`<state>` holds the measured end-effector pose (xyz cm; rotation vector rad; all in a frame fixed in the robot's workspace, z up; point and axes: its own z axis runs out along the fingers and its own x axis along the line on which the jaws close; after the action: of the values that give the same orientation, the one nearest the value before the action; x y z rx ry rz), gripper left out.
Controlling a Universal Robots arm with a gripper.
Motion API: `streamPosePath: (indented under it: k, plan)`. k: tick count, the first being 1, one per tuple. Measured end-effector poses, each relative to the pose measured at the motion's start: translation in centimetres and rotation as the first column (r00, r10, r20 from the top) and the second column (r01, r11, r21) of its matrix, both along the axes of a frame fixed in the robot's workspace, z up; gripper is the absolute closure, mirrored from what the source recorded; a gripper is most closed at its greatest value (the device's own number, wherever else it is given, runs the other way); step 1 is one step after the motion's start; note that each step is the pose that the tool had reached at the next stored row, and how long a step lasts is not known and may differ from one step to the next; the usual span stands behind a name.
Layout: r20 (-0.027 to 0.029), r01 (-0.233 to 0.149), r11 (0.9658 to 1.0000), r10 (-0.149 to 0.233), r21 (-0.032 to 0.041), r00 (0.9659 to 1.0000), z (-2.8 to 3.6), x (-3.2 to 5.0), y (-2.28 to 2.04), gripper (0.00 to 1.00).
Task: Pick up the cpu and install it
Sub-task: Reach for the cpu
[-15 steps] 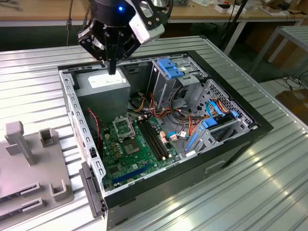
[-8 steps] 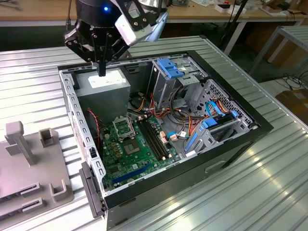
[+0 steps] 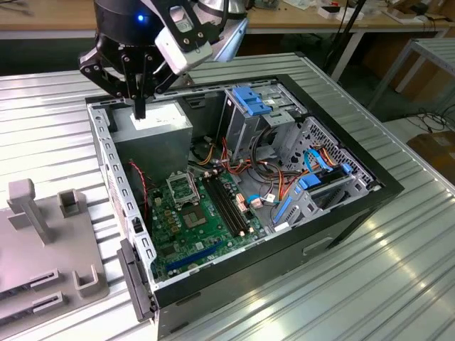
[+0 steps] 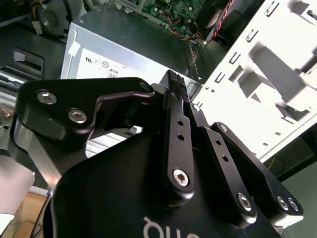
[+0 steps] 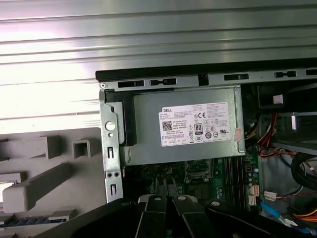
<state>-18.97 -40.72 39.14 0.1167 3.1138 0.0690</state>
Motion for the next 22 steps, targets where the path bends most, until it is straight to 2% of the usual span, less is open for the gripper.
streamPosePath:
  k: [3,6,10,16,17,19,22]
  plan:
    - [-0.0001,0.000,1.0000,0.000,0.0000,1.0000,0.00,-0.34,-0.07,0.89]
    - [0.0000,0.000,1.0000,0.000,0.0001,1.0000,-0.01,-1.28,-0.18,0.89]
    - [0.0000,0.000,1.0000,0.000,0.0001,1.0000,-0.01,-2.90,-0.58,0.89]
    - [0.0000,0.000,1.0000,0.000,0.0001,1.0000,-0.02,-4.94,-1.57,0.89]
    - [0.0000,0.000,1.0000,0.000,0.0001,1.0000,-0.03,-5.74,-1.72,0.89]
    - [0.0000,0.000,1.0000,0.000,0.0002,1.0000,-0.03,-6.90,-1.79,0.89]
    - [-0.0017,0.000,1.0000,0.000,0.0003,1.0000,-0.04,-7.69,-1.80,0.89]
